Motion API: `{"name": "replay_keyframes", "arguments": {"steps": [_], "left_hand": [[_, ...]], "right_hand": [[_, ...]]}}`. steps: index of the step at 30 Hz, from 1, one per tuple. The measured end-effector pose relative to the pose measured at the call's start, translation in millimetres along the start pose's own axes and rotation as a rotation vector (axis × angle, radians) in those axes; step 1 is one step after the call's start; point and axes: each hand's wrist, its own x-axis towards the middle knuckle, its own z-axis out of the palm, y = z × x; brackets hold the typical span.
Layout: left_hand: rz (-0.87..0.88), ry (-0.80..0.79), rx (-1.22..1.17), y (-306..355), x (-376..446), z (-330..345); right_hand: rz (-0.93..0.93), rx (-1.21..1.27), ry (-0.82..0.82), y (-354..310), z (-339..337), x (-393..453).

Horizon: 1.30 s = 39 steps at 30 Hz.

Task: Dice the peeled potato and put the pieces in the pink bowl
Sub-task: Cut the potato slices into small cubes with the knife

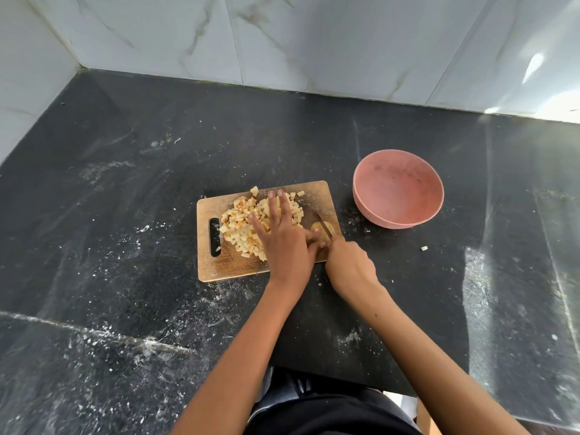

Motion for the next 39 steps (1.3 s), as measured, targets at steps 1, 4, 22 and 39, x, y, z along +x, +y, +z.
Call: {"name": "replay_keyframes", "arguments": {"steps": [1,4,22,39], "left_hand": [[-0.005,-0.013,0.014,0.5,0.6,-1.1],[-0.008,-0.038,0.035,0.8,0.7,-3.0],[0.0,-0.121,0.059,3.1,-1.4,-8.3],[-0.02,-0.115,-0.001,-2.7,0.0,-7.9]], "right_hand": [[0.004,-0.011,0.003,-0.3,1.6,0.3],[0.015,-0.049,-0.01,7.5,7.0,-8.3],[-0.015,0.085,0.02,18.3,0.0,-21.1],[-0.024,-0.02,0.005,1.4,9.0,-6.0]]}}
